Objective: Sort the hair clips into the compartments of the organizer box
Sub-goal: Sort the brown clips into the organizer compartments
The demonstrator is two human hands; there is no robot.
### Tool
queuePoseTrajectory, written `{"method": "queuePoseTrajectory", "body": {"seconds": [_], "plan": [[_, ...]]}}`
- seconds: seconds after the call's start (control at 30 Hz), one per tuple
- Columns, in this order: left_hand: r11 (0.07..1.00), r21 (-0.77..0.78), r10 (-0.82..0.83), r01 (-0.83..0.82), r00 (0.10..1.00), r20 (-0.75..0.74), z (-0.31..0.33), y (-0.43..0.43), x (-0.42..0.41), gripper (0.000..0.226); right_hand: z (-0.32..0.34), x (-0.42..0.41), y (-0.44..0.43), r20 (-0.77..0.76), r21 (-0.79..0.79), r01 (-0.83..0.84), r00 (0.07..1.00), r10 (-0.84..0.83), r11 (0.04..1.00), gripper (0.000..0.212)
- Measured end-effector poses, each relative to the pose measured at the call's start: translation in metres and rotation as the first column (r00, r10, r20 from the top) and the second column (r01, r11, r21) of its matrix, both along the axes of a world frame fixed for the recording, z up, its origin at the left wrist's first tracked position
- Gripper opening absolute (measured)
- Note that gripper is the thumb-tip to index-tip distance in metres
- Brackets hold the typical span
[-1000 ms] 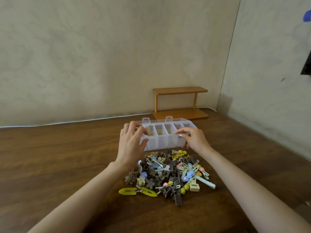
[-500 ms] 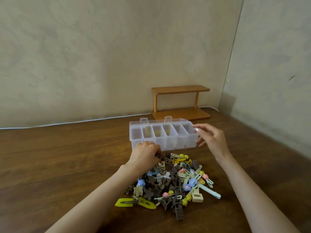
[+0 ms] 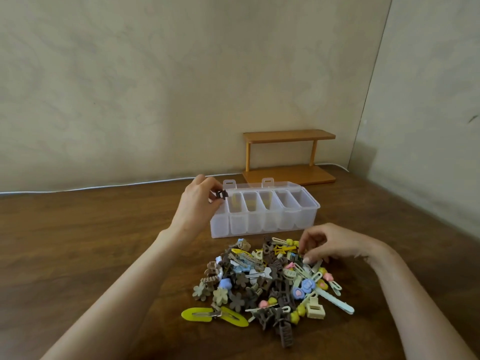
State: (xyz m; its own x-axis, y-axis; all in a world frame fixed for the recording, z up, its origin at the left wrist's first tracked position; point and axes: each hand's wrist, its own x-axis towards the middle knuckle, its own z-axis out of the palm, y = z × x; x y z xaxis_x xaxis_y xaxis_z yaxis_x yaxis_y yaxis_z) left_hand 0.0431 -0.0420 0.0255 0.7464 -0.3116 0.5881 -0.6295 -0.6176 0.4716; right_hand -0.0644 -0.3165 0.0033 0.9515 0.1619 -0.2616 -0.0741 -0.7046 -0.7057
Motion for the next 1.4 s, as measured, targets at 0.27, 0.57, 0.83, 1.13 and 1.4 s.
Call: {"method": "queuePoseTrajectory", "body": {"seconds": [0.27, 0.57, 0.83, 1.13, 1.4], "plan": [[0.995, 0.058, 0.089, -0.086, 0.995, -0.044, -0.014, 0.011, 0.018, 0.025, -0.004, 0.002, -0.004, 0.094, 0.103, 0.014, 0.995, -0.023, 0.995, 0.011], [0.927, -0.016, -0.373, 0.374, 0.918, -0.139, -0.002, -0.024, -0.026, 0.013, 0.002, 0.002, 0.015, 0.236, 0.614, 0.025, 0.948, -0.214, 0.789, 0.025], [0.865, -0.029, -0.490, 0.501, 0.830, -0.265, -0.016, -0.044, -0.048, 0.036, 0.000, 0.001, 0.036, 0.264, 0.668, -0.013, 0.939, -0.221, 0.744, 0.028], [0.892, 0.063, -0.438, 0.448, 0.890, -0.128, -0.012, -0.042, -0.043, 0.021, 0.000, 0.002, 0.050, 0.354, 0.630, -0.005, 0.892, -0.282, 0.777, 0.026], [0.995, -0.066, 0.082, -0.080, 0.996, 0.019, -0.008, 0.001, 0.007, 0.022, -0.009, 0.007, 0.040, 0.483, 0.268, 0.091, 0.848, -0.215, 0.959, 0.016]]}}
